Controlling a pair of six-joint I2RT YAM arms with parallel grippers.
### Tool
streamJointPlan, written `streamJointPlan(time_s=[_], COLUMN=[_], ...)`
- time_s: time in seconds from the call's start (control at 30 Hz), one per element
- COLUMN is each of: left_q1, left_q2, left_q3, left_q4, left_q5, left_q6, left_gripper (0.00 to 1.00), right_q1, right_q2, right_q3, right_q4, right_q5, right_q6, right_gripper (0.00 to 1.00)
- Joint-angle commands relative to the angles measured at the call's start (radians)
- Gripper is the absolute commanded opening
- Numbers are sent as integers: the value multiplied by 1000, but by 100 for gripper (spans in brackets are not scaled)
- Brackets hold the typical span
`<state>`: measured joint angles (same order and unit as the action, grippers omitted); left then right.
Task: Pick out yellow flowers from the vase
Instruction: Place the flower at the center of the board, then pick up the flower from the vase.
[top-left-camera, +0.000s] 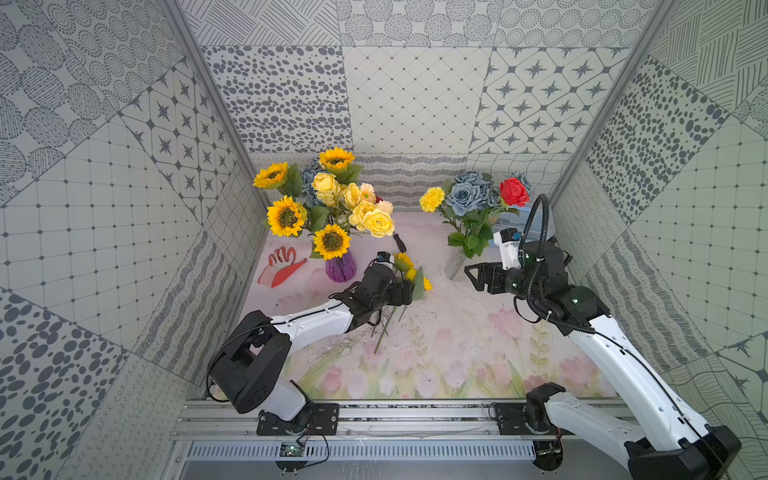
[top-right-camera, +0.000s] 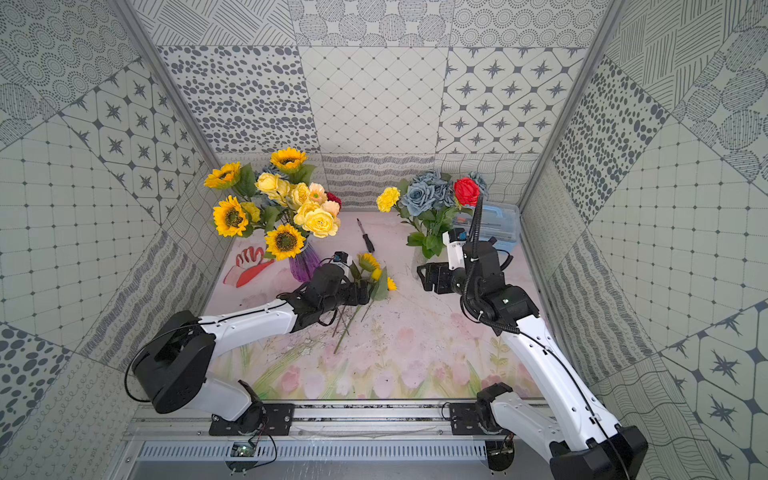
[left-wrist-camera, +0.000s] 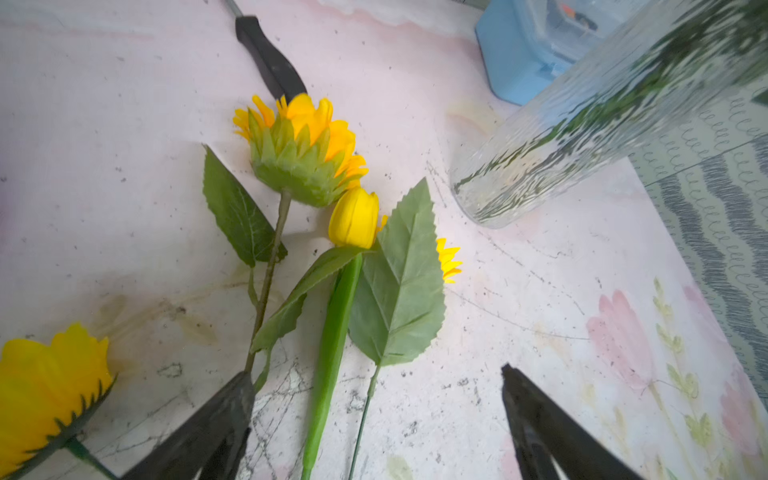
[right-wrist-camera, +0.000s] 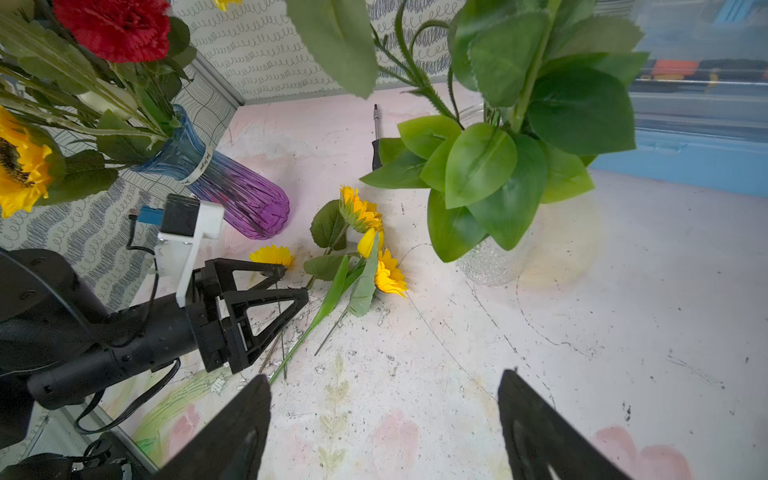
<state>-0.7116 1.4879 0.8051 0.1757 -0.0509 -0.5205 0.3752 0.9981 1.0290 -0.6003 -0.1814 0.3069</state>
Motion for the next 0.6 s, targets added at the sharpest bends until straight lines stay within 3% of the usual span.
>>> streamJointPlan(time_s=[0.0,0.13,0.4,0.57], left_q1=[1,1,4,3], left_q2=[-33,-35,106,177], left_q3=[25,29,110,184], left_q4=[64,209,566,636], left_q5=[-13,15,107,160], left_q6=[70,41,-14,-16], left_gripper=[95,97,97,94], right_q1=[-2,-1,-2,-2], right_q2=[-26,-79,-160,-248], right_q3=[-12,-53,-121,-205], right_q4=[74,136,217,305], right_q5=[9,3,-49,-101], right_q6=[1,6,26,67], right_gripper=[86,86,86,87])
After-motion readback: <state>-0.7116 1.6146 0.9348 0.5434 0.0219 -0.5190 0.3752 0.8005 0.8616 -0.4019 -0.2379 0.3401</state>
